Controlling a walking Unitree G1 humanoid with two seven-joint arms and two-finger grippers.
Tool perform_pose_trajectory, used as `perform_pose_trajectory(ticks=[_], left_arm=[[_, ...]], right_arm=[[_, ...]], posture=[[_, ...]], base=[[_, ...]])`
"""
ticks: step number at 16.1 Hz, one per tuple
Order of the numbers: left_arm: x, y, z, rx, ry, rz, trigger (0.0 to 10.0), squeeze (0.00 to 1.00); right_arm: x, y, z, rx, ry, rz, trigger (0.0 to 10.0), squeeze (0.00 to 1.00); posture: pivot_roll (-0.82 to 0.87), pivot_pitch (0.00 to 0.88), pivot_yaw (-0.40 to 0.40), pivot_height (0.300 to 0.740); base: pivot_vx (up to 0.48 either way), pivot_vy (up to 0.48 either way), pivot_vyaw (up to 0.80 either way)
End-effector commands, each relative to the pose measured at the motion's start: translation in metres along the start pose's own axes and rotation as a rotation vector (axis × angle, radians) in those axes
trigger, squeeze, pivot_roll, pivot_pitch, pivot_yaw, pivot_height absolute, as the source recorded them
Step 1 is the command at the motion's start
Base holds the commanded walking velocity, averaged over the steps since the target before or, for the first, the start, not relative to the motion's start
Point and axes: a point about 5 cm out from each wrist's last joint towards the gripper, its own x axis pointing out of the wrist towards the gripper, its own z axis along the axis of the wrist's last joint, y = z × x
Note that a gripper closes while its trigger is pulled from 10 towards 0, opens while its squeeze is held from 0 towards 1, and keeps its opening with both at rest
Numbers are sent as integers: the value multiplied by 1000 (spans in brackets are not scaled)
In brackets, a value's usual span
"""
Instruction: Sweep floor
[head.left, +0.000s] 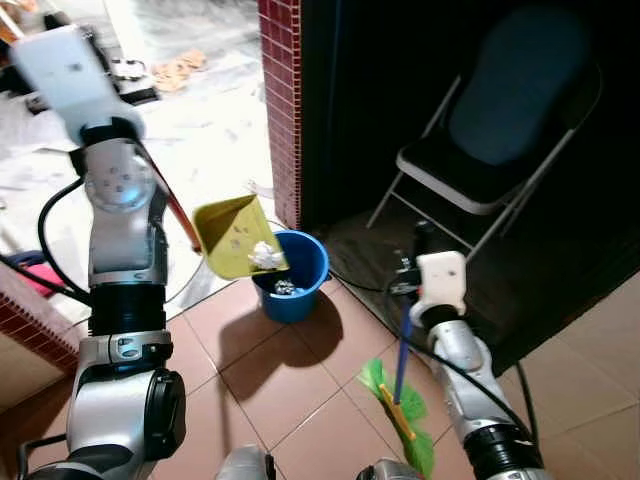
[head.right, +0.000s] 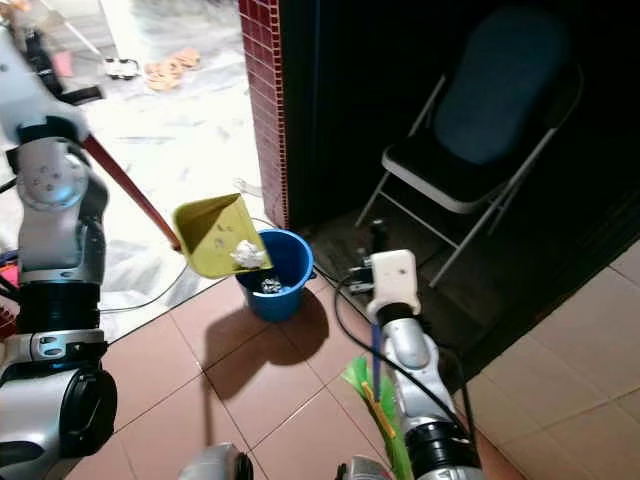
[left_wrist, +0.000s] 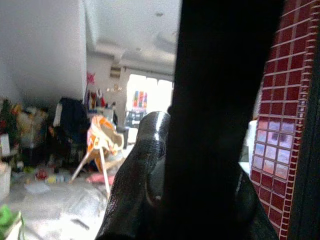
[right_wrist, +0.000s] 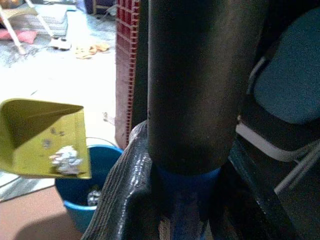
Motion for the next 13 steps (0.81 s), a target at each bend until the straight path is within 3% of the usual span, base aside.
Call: perform_pose_trajectory(ticks=[1, 5, 8, 11, 13], left_arm=[[8, -1, 29, -33, -150, -4, 10000, 0], [-2, -15, 26, 8, -178, -69, 10000, 0], [-14, -28, 21, 95, -233, -164, 10000, 0], [-23, -39, 15, 93, -235, -228, 10000, 0], [-37, -52, 11, 59, -209, -270, 10000, 0]], right_arm=[[3, 0, 5, 8, -17, -6, 10000, 0], [3, -1, 5, 3, -18, -12, 10000, 0], [4, -1, 6, 3, -20, -15, 10000, 0], [4, -2, 6, 2, -20, -19, 10000, 0], [4, -1, 6, 3, -21, -22, 10000, 0]], posture=[[3, 0, 5, 740], [-7, 0, 8, 740], [-7, 0, 9, 740], [-7, 0, 9, 740], [-6, 0, 16, 740]], base=[[0, 0, 0], [0, 0, 0], [0, 0, 0], [0, 0, 0], [0, 0, 0]])
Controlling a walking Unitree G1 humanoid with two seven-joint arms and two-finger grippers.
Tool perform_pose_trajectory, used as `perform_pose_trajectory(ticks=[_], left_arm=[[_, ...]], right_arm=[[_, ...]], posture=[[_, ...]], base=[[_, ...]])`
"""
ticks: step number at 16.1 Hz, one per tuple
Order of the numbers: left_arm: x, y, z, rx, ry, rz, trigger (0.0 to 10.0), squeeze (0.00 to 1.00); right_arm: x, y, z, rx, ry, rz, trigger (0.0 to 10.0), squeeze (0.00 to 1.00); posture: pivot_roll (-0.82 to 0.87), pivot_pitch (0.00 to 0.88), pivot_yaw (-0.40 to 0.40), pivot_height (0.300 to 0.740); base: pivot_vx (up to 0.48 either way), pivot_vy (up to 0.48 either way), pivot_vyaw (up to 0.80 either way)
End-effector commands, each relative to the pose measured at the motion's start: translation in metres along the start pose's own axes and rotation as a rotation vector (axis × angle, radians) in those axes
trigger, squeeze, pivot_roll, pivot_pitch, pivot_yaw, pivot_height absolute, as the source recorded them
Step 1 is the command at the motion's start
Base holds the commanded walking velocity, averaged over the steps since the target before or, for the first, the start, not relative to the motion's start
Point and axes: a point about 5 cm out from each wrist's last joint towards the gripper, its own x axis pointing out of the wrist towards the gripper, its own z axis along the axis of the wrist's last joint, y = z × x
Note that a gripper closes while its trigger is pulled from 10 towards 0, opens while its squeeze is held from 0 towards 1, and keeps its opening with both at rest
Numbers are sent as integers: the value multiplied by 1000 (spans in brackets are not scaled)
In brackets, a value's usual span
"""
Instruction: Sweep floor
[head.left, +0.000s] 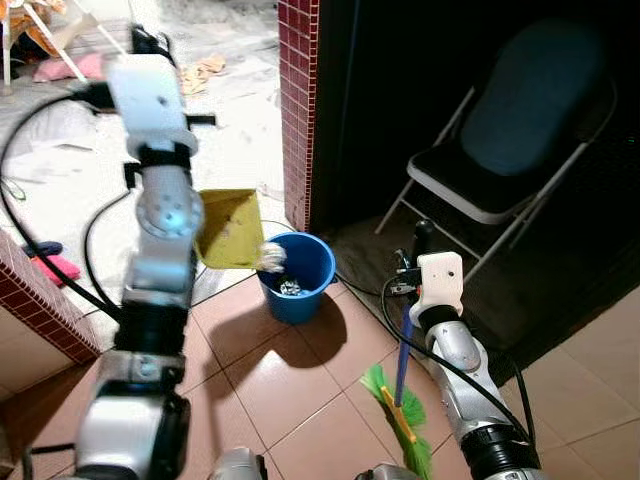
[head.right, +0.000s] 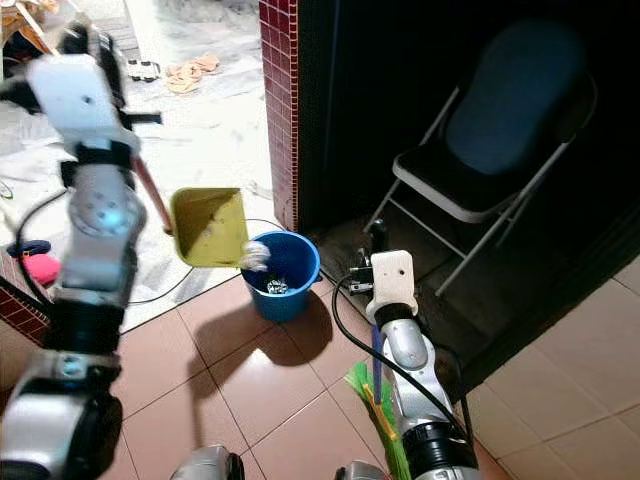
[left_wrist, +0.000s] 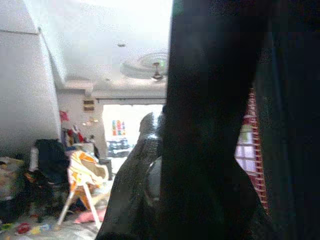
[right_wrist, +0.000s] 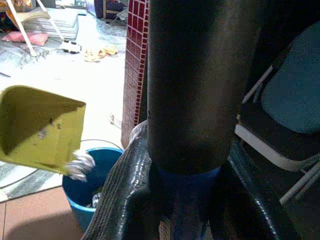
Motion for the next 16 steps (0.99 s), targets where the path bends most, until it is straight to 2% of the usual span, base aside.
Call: perform_pose_trajectory(ticks=[1, 4, 7, 8, 10, 12, 14, 15, 16], left_arm=[[3, -9, 23, -25, -117, -31, 10000, 0], [-4, -20, 23, 1, -148, -99, 10000, 0], [5, -2, 28, 46, -171, -57, 10000, 0], [12, 11, 35, 48, -181, -7, 10000, 0], [23, 26, 50, 68, -231, 39, 10000, 0], [27, 38, 56, 160, -246, 58, 10000, 0], [21, 43, 41, 232, -187, 52, 10000, 0], [6, 46, 6, 303, -29, 39, 10000, 0], [-14, 47, -21, 362, 76, 15, 10000, 0]], right_arm=[[3, -2, 5, 8, -19, -8, 10000, 0], [3, -1, 4, 8, -18, -12, 10000, 0], [4, -3, 5, 6, -22, -17, 10000, 0], [5, -3, 4, 6, -20, -18, 10000, 0], [6, 1, 4, 7, -18, -6, 10000, 0], [8, 5, 4, 12, -20, 8, 10000, 0], [10, 6, 4, 18, -16, 15, 10000, 0], [11, 6, 5, 32, -19, 22, 10000, 0], [12, 4, 7, 50, -28, 15, 10000, 0]], posture=[[-6, 0, 16, 740], [-7, 0, 20, 740], [-2, 0, 19, 740], [3, 0, 16, 740], [17, 0, 6, 740], [28, 0, 1, 740], [34, 0, -1, 740], [34, 0, -1, 740], [36, 0, 0, 740]], base=[[0, 0, 0], [0, 0, 0], [0, 0, 0], [0, 0, 0], [0, 0, 0], [0, 0, 0], [0, 0, 0], [0, 0, 0], [0, 0, 0]])
